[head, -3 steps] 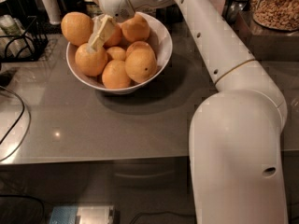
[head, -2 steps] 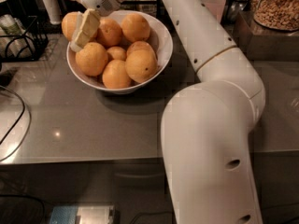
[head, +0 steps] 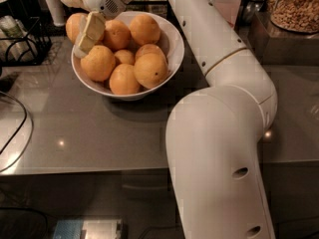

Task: Pick orange from white bowl

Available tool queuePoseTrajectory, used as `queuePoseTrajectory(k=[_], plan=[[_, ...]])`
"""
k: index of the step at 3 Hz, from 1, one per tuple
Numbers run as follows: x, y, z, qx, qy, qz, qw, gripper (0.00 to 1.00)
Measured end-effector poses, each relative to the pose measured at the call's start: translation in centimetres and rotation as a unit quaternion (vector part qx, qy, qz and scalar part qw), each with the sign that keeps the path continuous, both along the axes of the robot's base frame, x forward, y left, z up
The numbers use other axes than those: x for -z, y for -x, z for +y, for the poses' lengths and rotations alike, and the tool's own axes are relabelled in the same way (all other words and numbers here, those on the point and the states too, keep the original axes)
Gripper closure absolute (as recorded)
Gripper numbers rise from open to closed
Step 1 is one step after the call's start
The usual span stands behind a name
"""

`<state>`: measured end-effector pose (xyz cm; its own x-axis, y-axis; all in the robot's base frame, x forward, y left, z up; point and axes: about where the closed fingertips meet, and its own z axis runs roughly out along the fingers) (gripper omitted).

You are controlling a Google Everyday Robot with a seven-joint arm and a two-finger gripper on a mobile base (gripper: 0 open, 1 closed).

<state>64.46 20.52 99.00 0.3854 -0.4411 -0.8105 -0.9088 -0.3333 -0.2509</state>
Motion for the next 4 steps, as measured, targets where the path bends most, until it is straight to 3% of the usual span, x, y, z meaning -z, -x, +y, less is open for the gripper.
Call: queuePoseTrajectory(k=[1,2,3,4], plan=[[-0.3,-1.6,-1.8,0.051,0.004,-0.011,0.9986,0.00],[-0.7,-3.9,-5.0,0.120,0.002,-0.012,0.9927,0.00],[-0.7,-3.9,-5.0,0.120,0.002,-0.012,0.9927,0.00],[0.9,-5.2,-3.9,0.122,0.016,0.008,0.9923,0.00]])
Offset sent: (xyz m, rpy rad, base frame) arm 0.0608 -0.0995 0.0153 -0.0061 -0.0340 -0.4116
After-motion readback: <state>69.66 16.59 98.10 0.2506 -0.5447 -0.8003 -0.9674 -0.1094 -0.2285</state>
